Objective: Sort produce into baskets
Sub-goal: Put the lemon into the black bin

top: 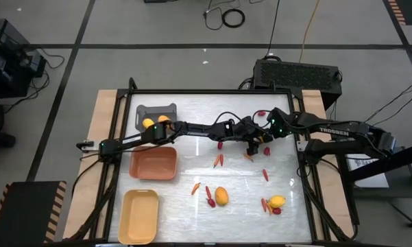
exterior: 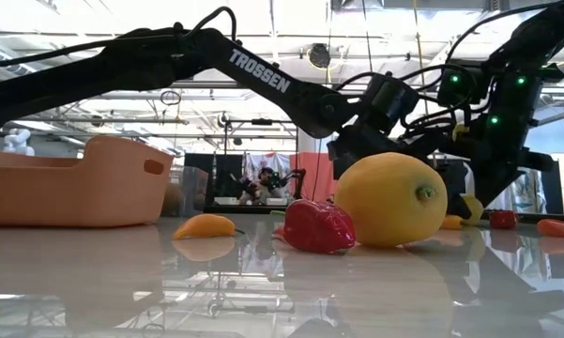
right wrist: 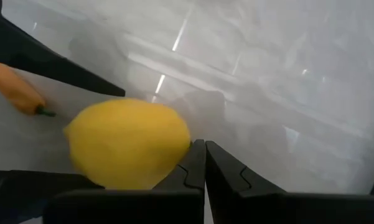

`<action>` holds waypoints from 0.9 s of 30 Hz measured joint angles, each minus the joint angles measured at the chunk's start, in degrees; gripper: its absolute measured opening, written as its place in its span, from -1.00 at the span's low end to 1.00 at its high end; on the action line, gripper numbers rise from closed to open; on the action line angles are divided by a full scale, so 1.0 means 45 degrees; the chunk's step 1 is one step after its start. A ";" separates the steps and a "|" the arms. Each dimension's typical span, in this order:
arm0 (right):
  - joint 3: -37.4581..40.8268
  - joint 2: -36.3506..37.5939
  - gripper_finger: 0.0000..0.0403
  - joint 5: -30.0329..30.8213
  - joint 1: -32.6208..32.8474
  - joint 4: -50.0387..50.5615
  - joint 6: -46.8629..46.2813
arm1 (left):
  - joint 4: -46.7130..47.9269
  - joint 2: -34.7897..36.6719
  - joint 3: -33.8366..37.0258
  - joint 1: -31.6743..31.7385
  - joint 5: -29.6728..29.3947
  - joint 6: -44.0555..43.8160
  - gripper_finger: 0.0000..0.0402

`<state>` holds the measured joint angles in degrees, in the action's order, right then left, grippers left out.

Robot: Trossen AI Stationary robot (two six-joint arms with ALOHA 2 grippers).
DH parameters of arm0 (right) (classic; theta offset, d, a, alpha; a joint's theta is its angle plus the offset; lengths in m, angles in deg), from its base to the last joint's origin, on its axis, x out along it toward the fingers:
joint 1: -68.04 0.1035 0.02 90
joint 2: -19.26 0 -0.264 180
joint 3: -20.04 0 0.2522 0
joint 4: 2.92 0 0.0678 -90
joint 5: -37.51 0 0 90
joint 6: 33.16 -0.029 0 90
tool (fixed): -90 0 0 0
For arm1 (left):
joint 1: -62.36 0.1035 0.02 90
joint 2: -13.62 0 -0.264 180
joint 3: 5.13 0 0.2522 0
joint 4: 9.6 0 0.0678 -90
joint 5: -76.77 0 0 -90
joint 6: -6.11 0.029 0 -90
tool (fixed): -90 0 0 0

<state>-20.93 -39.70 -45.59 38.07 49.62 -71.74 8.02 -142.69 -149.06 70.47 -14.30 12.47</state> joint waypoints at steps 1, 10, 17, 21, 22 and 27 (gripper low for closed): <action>0.0001 0.0000 -1.00 -0.0170 -0.0003 -0.0003 -0.0023 | 0.0005 0.0000 0.0000 -0.0001 0.0003 0.0015 0.46; 0.0001 0.0000 -1.00 -0.0429 -0.0007 0.0064 -0.0023 | -0.0086 -0.0010 0.0000 -0.0006 0.0016 0.0041 0.46; -0.0057 0.0005 -1.00 0.0206 -0.0274 0.0357 0.0304 | -0.0129 -0.0019 0.0000 0.0009 -0.0099 -0.0011 0.46; -0.0057 0.0192 -1.00 0.0580 -0.0340 0.0687 0.0498 | -0.0121 -0.0019 0.0000 0.0030 -0.0120 -0.0011 0.46; -0.0057 0.0340 -1.00 0.0603 -0.0343 0.0697 0.0513 | -0.0117 -0.0019 0.0000 0.0038 -0.0120 -0.0011 0.46; -0.0057 0.1594 -1.00 0.0720 -0.0784 0.1020 0.0635 | -0.0112 -0.0019 0.0000 0.0023 -0.0116 0.0032 0.46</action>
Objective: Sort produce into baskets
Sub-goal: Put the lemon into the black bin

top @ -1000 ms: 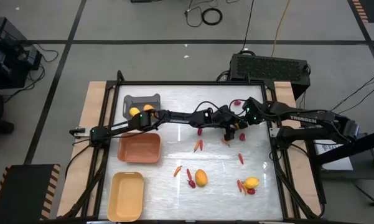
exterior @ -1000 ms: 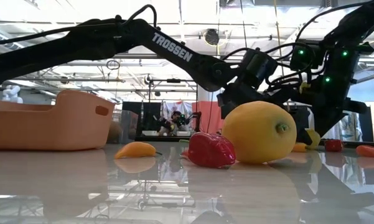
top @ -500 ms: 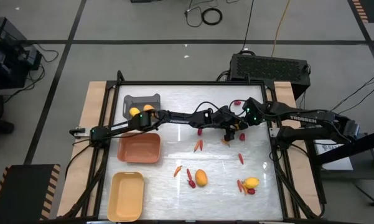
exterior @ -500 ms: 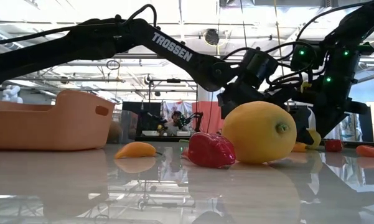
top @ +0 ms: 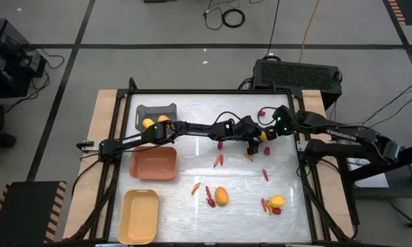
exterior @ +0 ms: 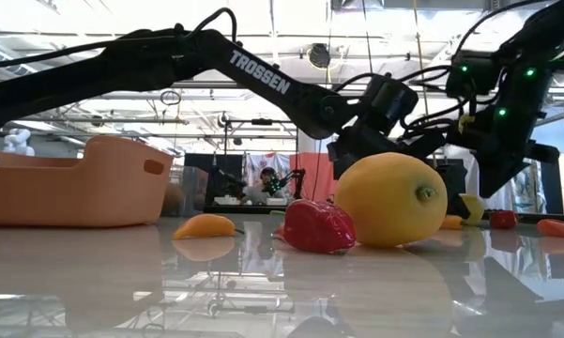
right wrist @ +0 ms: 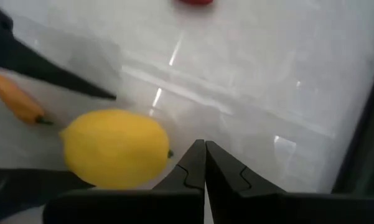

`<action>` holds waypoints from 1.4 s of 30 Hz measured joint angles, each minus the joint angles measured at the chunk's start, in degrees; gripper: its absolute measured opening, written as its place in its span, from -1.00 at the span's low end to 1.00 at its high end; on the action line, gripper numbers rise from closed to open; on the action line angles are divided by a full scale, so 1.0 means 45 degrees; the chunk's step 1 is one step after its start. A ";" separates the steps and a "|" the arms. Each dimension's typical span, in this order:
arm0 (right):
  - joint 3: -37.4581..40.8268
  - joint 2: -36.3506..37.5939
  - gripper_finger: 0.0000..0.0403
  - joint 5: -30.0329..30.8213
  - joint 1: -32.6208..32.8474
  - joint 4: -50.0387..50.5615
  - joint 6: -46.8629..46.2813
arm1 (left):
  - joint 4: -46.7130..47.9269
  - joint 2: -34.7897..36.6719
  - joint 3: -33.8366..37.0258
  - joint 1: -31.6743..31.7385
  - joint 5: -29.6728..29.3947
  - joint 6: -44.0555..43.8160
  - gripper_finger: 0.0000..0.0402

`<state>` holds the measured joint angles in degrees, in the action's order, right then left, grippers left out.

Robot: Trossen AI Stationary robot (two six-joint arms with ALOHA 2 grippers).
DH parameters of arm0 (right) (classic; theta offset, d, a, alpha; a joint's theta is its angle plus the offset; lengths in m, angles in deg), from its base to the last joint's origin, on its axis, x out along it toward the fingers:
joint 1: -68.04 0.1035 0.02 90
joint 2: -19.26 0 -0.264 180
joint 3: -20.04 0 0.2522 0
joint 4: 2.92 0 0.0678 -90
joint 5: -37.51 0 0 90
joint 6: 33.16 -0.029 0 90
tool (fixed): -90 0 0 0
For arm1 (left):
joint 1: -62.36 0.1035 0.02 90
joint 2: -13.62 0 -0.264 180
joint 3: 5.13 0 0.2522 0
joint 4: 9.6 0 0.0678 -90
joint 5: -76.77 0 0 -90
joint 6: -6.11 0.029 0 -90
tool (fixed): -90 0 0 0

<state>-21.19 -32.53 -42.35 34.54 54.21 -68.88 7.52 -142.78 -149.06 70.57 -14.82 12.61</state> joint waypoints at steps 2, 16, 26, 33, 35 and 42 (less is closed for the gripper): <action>0.0000 0.0475 -1.00 0.0007 -0.0274 0.0278 -0.0007 | 0.0000 0.0000 0.0000 -0.0010 0.0005 0.0001 0.46; 0.1856 0.1017 -1.00 -0.0597 -0.0654 -0.2306 -0.0673 | 0.0044 0.0000 -0.0005 -0.0034 -0.0049 -0.0038 0.46; 0.2982 0.1039 -1.00 -0.1896 -0.1149 -0.3952 -0.0612 | -0.0048 0.0000 -0.0010 -0.0044 -0.0142 -0.0038 0.46; 0.3002 0.1044 -1.00 -0.3017 -0.1133 -0.4799 -0.0615 | -0.0446 0.0000 -0.0015 -0.0044 -0.0204 -0.0038 0.46; 0.3002 0.1044 -1.00 -0.3053 -0.1115 -0.4847 -0.0627 | -0.0425 0.0000 -0.0015 -0.0044 -0.0204 -0.0038 0.46; 0.3002 0.1044 -1.00 -0.3627 -0.1115 -0.4817 -0.0675 | -0.0262 0.0000 -0.0015 -0.0044 -0.0204 -0.0039 0.46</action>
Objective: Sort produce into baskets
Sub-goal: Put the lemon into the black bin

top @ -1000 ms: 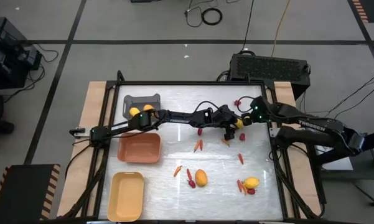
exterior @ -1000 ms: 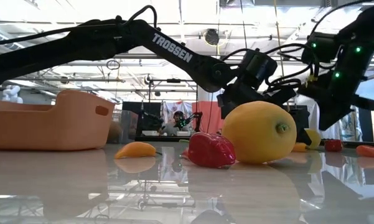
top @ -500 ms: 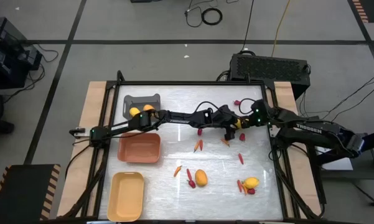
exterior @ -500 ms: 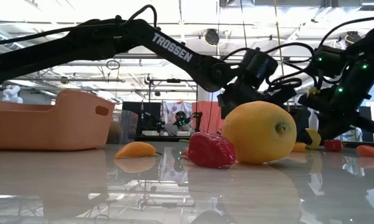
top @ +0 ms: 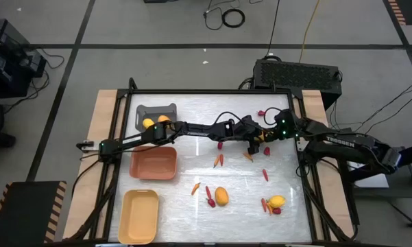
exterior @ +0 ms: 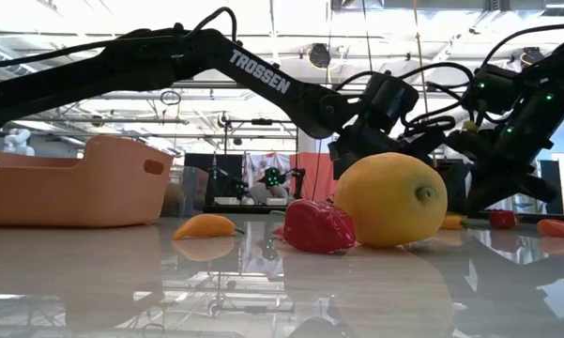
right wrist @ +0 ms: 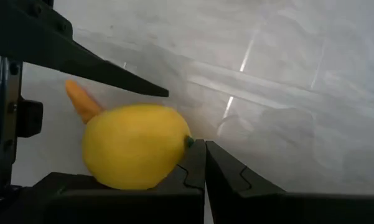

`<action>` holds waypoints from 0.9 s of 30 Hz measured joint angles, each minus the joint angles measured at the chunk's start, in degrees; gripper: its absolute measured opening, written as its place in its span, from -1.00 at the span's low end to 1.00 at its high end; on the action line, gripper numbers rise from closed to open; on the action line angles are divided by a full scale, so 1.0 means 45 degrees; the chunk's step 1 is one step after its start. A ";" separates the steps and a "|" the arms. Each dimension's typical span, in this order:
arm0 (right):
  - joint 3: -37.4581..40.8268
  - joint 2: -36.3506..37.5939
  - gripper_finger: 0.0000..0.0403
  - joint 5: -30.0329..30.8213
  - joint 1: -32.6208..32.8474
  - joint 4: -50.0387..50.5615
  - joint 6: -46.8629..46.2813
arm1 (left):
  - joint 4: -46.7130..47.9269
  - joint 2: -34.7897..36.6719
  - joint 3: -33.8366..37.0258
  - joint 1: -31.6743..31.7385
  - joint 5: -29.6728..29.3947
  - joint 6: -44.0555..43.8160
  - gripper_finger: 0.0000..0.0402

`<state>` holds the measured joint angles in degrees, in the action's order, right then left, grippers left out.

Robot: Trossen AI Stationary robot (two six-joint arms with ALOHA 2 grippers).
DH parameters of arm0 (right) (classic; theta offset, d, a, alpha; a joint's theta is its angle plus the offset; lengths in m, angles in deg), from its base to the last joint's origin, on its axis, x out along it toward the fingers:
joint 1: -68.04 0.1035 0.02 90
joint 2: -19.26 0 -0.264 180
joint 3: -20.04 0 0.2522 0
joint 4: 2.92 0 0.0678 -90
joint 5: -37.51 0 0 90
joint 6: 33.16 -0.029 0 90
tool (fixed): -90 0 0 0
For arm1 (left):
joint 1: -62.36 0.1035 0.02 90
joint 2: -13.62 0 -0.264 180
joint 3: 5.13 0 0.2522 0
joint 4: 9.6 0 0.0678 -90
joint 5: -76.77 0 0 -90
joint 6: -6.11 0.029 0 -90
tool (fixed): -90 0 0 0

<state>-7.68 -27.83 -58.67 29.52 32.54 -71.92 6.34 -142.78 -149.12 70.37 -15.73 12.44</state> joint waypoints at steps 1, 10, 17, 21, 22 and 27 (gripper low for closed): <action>0.0000 0.0000 -1.00 -0.0005 0.0000 0.0009 0.0000 | 0.0000 0.0000 0.0000 0.0000 0.0000 -0.0001 0.46; -0.0004 0.0200 -1.00 0.0043 0.0000 -0.0135 0.0314 | 0.0645 0.0000 0.0000 0.0000 0.0000 0.0001 0.39; -0.0466 0.0795 -1.00 0.0047 -0.0006 0.0612 0.0531 | 0.0548 0.0000 0.0000 0.0000 -0.0010 0.0001 0.18; -0.0916 0.1065 -1.00 0.0058 -0.0005 0.1644 0.0580 | 0.0543 0.0000 0.0000 -0.0004 -0.0006 -0.0001 0.16; -0.1049 0.1109 -1.00 0.0063 -0.0005 0.1910 0.0605 | 0.0539 0.0000 0.0000 -0.0007 -0.0005 -0.0002 0.16; -0.1691 0.1395 -1.00 0.0069 -0.0005 0.3240 0.0749 | 0.0711 0.0132 0.0000 -0.0073 -0.0005 -0.0004 0.15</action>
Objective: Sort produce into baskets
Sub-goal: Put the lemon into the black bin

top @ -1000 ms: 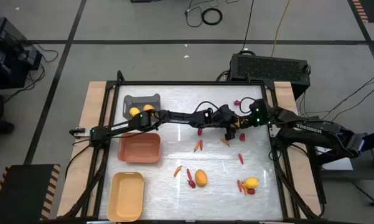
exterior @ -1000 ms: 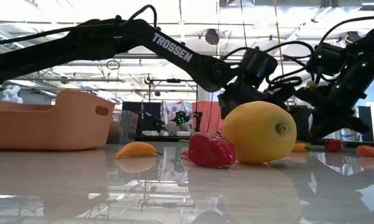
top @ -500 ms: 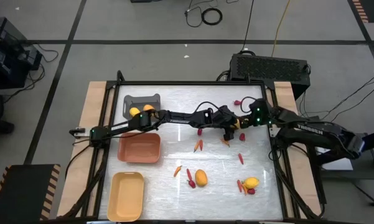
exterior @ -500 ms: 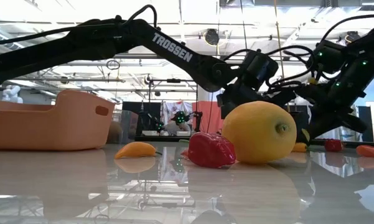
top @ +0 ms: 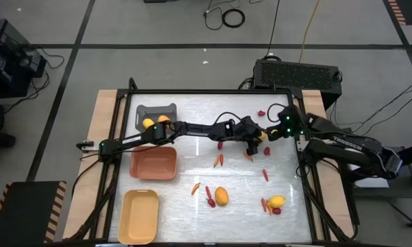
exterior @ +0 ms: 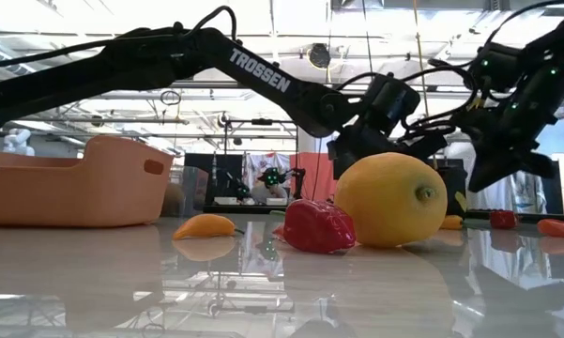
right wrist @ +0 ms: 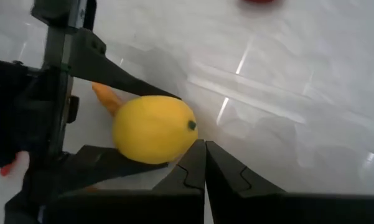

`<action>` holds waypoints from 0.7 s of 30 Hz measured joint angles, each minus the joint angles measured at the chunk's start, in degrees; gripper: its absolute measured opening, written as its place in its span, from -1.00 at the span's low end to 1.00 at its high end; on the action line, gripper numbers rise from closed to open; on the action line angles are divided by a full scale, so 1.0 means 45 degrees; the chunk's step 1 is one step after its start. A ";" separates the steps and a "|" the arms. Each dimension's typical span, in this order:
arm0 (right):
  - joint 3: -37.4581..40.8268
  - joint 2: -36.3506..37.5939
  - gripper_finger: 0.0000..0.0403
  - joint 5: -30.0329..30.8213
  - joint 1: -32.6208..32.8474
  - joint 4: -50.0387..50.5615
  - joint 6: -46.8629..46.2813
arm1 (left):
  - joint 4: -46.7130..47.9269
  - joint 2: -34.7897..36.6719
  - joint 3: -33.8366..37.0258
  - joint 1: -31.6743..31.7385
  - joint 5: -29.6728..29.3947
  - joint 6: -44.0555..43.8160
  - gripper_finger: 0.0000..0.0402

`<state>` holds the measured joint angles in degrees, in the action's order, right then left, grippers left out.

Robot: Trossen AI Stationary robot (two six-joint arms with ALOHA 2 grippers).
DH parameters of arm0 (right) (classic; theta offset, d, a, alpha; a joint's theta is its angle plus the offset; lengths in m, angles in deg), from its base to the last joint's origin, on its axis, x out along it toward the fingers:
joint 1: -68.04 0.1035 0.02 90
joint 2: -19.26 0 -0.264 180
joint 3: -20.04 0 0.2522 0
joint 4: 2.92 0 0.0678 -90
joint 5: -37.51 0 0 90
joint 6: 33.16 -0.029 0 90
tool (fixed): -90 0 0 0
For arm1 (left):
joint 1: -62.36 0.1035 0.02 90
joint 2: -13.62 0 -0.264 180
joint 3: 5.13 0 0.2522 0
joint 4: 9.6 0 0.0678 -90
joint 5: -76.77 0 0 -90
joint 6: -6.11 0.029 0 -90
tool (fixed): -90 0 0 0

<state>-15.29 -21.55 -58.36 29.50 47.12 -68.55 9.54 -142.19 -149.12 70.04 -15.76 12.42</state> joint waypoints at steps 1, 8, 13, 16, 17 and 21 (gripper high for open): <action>-0.0124 0.0089 -1.00 -0.0001 0.0000 0.0234 0.0004 | 0.0098 0.0113 0.0000 -0.0015 0.0000 0.0005 0.15; -0.0893 0.0940 -1.00 0.0004 0.0427 0.1368 -0.0300 | 0.2076 0.1543 -0.0004 -0.0043 0.0274 0.0327 0.15; -0.1140 0.1675 -1.00 -0.0017 0.1079 0.1524 -0.0966 | 0.5026 0.2753 -0.0010 -0.0038 0.0267 0.1107 0.15; -0.1140 0.2002 -1.00 -0.0025 0.1558 0.1602 -0.1441 | 0.7419 0.3499 -0.0010 -0.0043 0.0142 0.1722 0.15; -0.1140 0.2078 -1.00 -0.0030 0.1698 0.1629 -0.1609 | 0.8238 0.3786 -0.0010 -0.0043 0.0117 0.1831 0.15; -0.1140 0.2122 -1.00 0.0065 0.2260 0.1536 -0.2276 | 1.1024 0.4809 -0.0010 -0.0038 0.0091 0.2032 0.15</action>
<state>-20.42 -12.00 -58.07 39.67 54.03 -78.79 59.15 -120.55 -149.17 69.87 -15.34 21.56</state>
